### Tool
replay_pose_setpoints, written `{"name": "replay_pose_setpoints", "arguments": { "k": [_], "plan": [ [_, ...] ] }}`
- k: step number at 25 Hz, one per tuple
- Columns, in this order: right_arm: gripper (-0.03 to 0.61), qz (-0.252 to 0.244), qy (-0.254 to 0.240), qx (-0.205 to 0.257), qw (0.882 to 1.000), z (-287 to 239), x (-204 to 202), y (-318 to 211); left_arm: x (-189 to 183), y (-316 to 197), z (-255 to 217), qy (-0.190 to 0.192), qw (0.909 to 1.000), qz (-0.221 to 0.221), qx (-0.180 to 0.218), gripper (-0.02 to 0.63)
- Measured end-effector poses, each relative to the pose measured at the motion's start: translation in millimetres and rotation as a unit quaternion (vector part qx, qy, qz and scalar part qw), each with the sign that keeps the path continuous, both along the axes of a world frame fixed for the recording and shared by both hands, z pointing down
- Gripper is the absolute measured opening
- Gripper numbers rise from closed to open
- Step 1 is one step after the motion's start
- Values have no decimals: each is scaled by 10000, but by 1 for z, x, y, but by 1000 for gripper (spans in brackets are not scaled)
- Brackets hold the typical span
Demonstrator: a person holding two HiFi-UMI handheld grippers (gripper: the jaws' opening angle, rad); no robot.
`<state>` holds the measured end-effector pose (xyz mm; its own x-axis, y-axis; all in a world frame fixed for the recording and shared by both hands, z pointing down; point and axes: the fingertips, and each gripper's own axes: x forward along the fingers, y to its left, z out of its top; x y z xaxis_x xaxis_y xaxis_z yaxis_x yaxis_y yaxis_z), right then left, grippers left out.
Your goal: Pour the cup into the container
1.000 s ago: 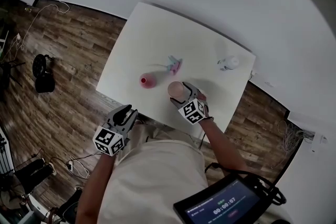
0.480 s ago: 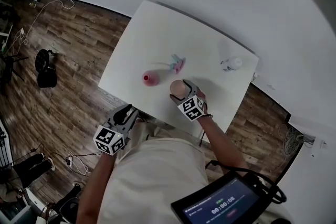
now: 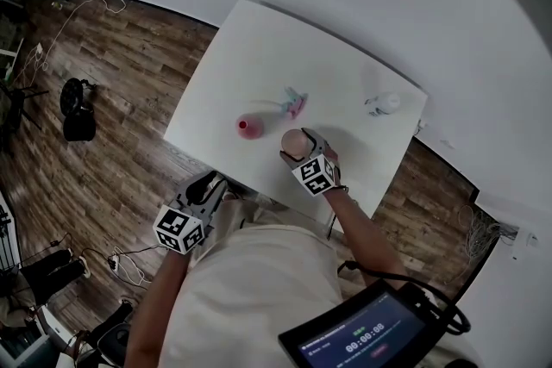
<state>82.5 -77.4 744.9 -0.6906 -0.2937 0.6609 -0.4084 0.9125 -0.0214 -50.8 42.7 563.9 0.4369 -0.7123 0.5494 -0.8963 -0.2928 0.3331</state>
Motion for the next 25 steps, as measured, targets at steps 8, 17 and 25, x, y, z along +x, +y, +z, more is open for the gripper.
{"name": "replay_pose_setpoints", "arguments": {
  "k": [8,17,25],
  "plan": [
    [379,100,-18,25,9999,2,1,-2,1,0,2,-15,10000,8,-15,107],
    [379,110,-66,48,9999,2,1,-4,-1,2,4,-18,10000,-56,-54,107],
    [407,-190,-70,44,9998,5,-5,2,-1,4,5,-13,9999,-78,-71,107]
  ]
}}
